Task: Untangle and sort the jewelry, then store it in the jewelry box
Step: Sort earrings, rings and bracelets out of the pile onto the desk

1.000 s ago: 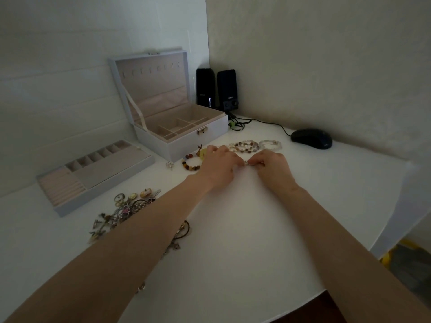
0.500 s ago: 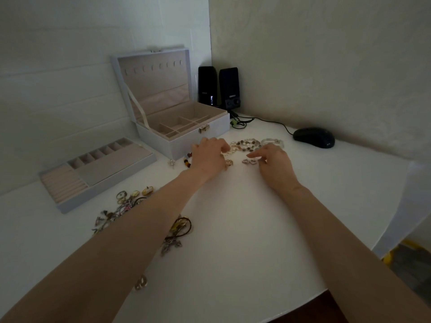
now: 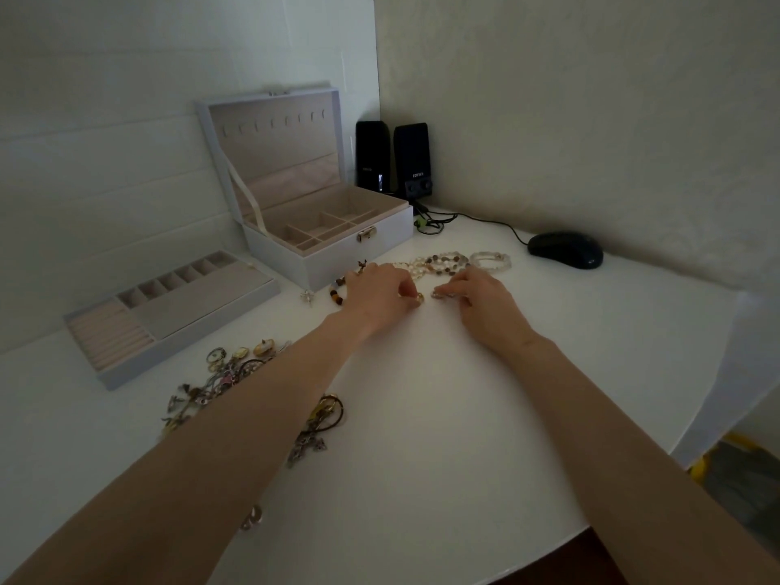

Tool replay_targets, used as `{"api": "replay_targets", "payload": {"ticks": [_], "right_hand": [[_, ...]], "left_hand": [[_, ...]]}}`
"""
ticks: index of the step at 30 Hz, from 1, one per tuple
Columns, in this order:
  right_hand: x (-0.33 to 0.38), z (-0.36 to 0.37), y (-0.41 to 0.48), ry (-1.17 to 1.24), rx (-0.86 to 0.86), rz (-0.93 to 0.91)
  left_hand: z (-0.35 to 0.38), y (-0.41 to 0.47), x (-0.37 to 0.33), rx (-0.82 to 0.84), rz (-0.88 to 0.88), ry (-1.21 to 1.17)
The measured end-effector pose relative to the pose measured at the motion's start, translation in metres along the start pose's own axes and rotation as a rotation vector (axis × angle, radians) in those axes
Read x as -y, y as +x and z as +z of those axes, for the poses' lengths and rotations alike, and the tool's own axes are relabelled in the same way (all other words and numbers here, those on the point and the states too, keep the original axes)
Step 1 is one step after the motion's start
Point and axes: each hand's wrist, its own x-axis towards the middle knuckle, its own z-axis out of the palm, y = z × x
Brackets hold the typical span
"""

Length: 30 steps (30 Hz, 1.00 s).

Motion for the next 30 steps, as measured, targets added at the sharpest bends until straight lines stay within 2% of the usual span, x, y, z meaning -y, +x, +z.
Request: {"api": "replay_targets", "payload": {"ticks": [5, 10, 14, 17, 23, 30], "right_hand": [[0.000, 0.002, 0.001, 0.034, -0.008, -0.016], [0.001, -0.005, 0.000, 0.123, -0.183, 0.067], [0.004, -0.002, -0.003, 0.052, -0.058, -0.015], [0.005, 0.001, -0.003, -0.045, 0.007, -0.036], [0.007, 0.001, -0.004, -0.089, -0.004, 0.010], [0.023, -0.018, -0.006, 0.046, -0.090, 0.149]], "left_hand": [[0.002, 0.002, -0.002, 0.011, 0.033, -0.039], [0.002, 0.002, -0.002, -0.025, 0.043, -0.049], [0.001, 0.001, -0.002, 0.000, 0.044, -0.018], [-0.001, 0.000, -0.002, -0.053, 0.043, -0.046], [-0.009, -0.005, 0.001, -0.122, 0.022, -0.071], [-0.019, -0.019, 0.003, -0.113, 0.034, -0.152]]}}
